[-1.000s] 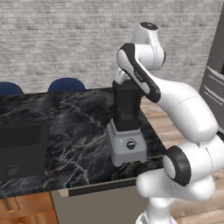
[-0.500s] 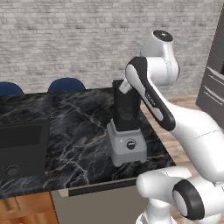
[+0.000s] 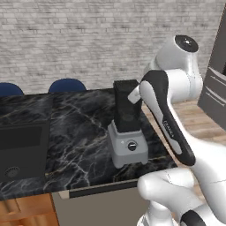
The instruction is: Close the lid blender by securely placing the lid on top.
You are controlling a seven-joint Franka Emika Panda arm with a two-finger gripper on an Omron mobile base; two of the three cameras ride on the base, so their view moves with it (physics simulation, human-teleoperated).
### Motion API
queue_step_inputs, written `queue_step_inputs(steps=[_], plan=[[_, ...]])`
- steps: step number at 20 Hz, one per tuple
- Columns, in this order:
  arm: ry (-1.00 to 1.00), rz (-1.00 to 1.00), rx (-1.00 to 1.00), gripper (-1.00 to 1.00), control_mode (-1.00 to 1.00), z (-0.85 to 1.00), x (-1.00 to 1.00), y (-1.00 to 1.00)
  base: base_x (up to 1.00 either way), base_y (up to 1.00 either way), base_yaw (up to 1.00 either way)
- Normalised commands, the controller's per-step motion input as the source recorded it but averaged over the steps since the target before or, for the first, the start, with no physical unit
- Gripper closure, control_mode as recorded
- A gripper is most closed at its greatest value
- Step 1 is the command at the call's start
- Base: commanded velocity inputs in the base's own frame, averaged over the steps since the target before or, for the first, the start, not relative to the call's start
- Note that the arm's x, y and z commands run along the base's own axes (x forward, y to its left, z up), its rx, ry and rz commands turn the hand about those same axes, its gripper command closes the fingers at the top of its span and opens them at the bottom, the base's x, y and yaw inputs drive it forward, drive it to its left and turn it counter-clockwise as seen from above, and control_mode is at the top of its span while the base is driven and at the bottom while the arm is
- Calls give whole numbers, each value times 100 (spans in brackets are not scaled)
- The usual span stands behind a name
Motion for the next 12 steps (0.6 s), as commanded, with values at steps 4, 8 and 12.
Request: queue_step_inputs(steps=[4,8,12], plan=[[-8,0,0,-100,-100,15,-58,0,0,0,0],[-14,0,0,-100,-100,0,-45,0,0,0,0],[-19,0,0,-100,-100,0,-39,0,0,0,0]])
